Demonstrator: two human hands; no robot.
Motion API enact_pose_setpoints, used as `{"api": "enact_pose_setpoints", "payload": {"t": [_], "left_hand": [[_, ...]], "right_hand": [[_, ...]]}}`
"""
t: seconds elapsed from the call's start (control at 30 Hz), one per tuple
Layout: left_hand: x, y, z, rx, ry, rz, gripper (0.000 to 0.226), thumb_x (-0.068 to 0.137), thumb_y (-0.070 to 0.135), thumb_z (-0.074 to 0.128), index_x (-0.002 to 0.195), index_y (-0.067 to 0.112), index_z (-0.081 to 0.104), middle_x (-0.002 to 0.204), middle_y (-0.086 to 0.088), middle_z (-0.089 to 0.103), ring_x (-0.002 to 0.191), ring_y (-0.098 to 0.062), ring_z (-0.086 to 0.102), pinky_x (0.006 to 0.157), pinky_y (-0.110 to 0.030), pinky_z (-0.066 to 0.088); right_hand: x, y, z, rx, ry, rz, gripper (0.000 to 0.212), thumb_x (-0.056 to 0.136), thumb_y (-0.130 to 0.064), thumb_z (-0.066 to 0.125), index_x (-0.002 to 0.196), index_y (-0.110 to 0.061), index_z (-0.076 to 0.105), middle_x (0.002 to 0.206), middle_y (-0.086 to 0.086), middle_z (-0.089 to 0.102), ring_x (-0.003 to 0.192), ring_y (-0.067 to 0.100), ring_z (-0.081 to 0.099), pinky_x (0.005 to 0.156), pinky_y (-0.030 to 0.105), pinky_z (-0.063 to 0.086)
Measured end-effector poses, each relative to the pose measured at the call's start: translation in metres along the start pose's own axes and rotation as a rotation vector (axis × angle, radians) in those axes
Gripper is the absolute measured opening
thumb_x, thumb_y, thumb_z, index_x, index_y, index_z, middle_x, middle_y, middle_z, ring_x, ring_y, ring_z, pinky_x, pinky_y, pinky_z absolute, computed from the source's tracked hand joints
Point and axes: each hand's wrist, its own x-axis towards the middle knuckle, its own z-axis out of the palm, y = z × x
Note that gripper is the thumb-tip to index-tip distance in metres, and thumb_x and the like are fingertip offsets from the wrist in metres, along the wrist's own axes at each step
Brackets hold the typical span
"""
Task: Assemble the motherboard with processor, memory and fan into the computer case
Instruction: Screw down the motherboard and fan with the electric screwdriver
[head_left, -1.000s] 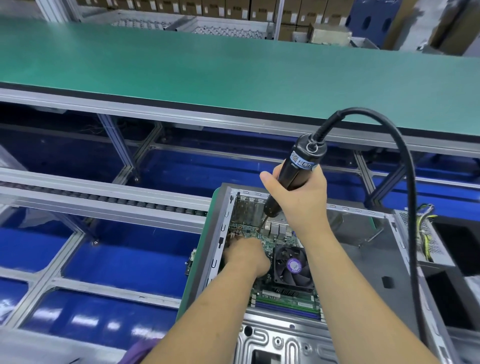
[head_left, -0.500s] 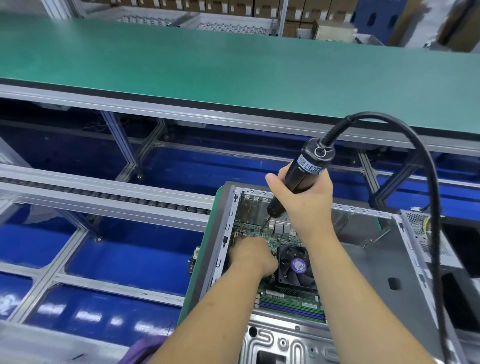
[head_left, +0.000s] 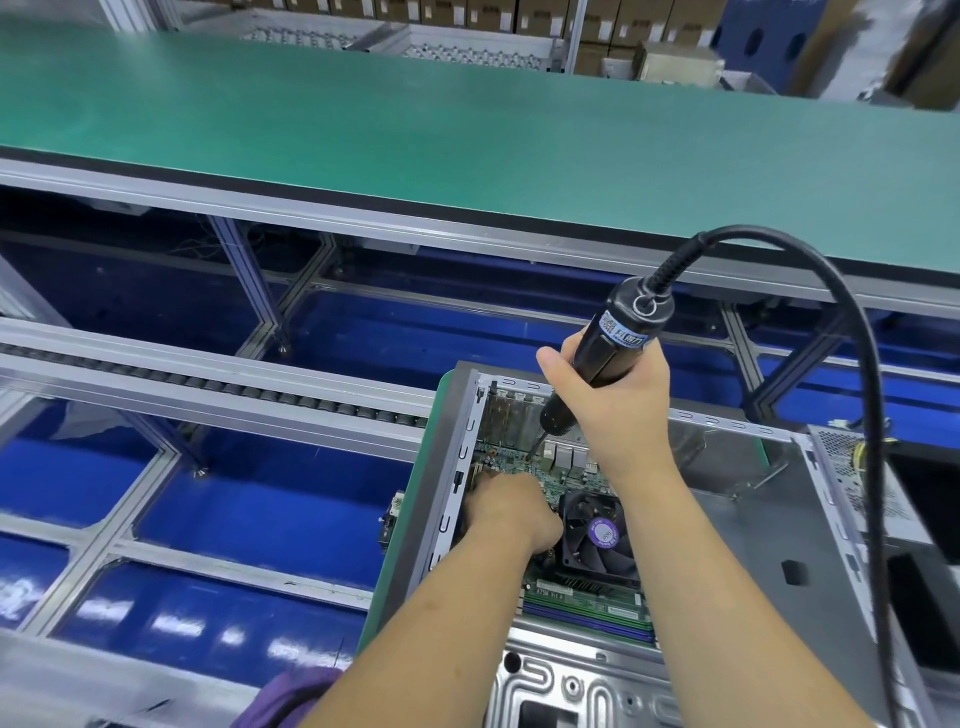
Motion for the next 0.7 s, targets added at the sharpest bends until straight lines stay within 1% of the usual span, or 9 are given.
{"api": "enact_pose_setpoints", "payload": {"t": [0.13, 0.27, 0.33, 0.4, 0.5, 0.6, 0.7], "left_hand": [[-0.0005, -0.0001, -0.0003, 0.004, -0.001, -0.003, 0.022, 0.088, 0.03, 0.056, 0.097, 0.009, 0.059, 0.11, -0.014, 0.065, 0.107, -0.03, 0.056, 0.083, -0.039, 0.054], [-0.0009, -0.0001, -0.0012, 0.008, 0.003, -0.003, 0.02, 0.087, 0.031, 0.056, 0.092, 0.012, 0.056, 0.108, -0.013, 0.065, 0.105, -0.028, 0.056, 0.079, -0.036, 0.052], [-0.0013, -0.0003, -0.0011, 0.009, 0.009, -0.002, 0.021, 0.087, 0.032, 0.056, 0.093, 0.012, 0.057, 0.108, -0.012, 0.065, 0.106, -0.028, 0.055, 0.079, -0.036, 0.051], [-0.0013, -0.0001, -0.0011, 0.011, 0.01, -0.003, 0.024, 0.086, 0.032, 0.056, 0.096, 0.011, 0.059, 0.108, -0.012, 0.065, 0.107, -0.028, 0.055, 0.08, -0.036, 0.052], [-0.0009, -0.0001, -0.0011, 0.016, 0.012, -0.003, 0.022, 0.086, 0.032, 0.056, 0.094, 0.012, 0.058, 0.108, -0.012, 0.065, 0.108, -0.029, 0.054, 0.083, -0.037, 0.053], [-0.0009, -0.0001, -0.0013, 0.021, 0.01, -0.004, 0.023, 0.086, 0.032, 0.056, 0.096, 0.011, 0.059, 0.109, -0.012, 0.065, 0.108, -0.029, 0.054, 0.085, -0.039, 0.053], [-0.0008, 0.0001, -0.0015, 0.013, 0.014, -0.005, 0.021, 0.086, 0.031, 0.056, 0.093, 0.011, 0.057, 0.107, -0.012, 0.065, 0.105, -0.029, 0.055, 0.082, -0.037, 0.053]], "right_hand": [[-0.0012, 0.0013, 0.0005, -0.009, -0.015, 0.013, 0.044, 0.074, -0.038, 0.08, 0.094, -0.006, 0.058, 0.075, -0.011, 0.067, 0.069, 0.002, 0.063, 0.07, 0.011, 0.05], [0.003, 0.0018, -0.0005, -0.023, 0.003, 0.037, 0.039, 0.074, -0.038, 0.079, 0.09, -0.01, 0.056, 0.073, -0.011, 0.065, 0.066, 0.001, 0.06, 0.068, 0.01, 0.049], [0.0049, 0.003, -0.002, -0.028, 0.024, 0.044, 0.041, 0.074, -0.04, 0.079, 0.088, -0.009, 0.056, 0.071, -0.012, 0.064, 0.065, 0.0, 0.059, 0.066, 0.008, 0.047], [0.0048, 0.0049, -0.003, -0.036, 0.042, 0.052, 0.042, 0.073, -0.042, 0.078, 0.088, -0.008, 0.056, 0.071, -0.012, 0.064, 0.066, 0.0, 0.059, 0.066, 0.008, 0.047], [0.0046, 0.0059, -0.0022, -0.059, 0.033, 0.058, 0.04, 0.074, -0.043, 0.078, 0.087, -0.012, 0.056, 0.071, -0.012, 0.063, 0.065, -0.001, 0.058, 0.066, 0.007, 0.046], [0.0056, 0.0048, 0.0001, -0.071, 0.012, 0.056, 0.038, 0.074, -0.044, 0.078, 0.087, -0.016, 0.056, 0.075, -0.003, 0.064, 0.066, 0.001, 0.058, 0.065, 0.008, 0.046], [0.0059, 0.0032, 0.0017, -0.068, 0.002, 0.055, 0.036, 0.073, -0.044, 0.079, 0.086, -0.02, 0.055, 0.076, 0.0, 0.064, 0.066, 0.002, 0.058, 0.064, 0.008, 0.046]]}}
